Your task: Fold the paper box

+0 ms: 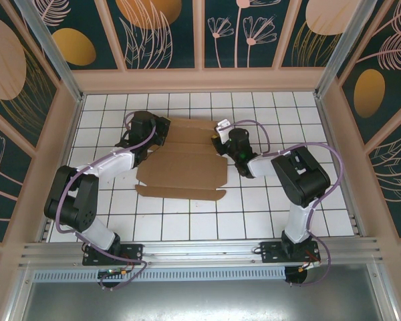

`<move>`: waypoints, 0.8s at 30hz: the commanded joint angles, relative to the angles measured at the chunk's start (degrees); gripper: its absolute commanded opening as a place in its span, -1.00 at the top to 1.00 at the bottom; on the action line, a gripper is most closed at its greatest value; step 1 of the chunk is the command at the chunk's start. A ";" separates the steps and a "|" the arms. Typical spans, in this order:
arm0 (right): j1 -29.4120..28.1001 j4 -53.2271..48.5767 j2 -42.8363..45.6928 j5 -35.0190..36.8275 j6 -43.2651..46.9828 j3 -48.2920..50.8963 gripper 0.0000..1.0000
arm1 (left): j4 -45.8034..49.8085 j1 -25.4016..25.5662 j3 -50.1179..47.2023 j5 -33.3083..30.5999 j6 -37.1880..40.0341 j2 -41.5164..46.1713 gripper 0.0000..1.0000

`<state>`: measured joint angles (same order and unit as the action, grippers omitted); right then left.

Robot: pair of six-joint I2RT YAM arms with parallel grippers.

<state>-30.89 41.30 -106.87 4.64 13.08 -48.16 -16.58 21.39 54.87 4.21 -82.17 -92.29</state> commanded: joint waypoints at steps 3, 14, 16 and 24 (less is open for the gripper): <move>-1.36 -5.16 -1.97 13.65 -1.67 -2.32 0.40 | 8.36 0.40 -1.63 1.38 -1.26 0.71 1.00; -3.90 -22.18 -5.30 29.49 -19.24 -12.66 0.75 | 10.01 2.02 -4.49 -0.54 -4.61 5.46 1.00; -4.82 -24.08 -5.96 31.59 -20.03 -13.84 0.81 | 10.20 2.55 -5.03 -0.92 -5.23 6.26 1.00; -6.80 -29.46 -5.37 36.21 -26.26 -13.76 1.00 | 13.48 5.38 -5.97 -3.66 -7.10 11.14 1.00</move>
<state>-38.61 21.17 -110.96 29.36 -10.66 -62.41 -10.94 24.49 50.59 -1.19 -88.51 -84.53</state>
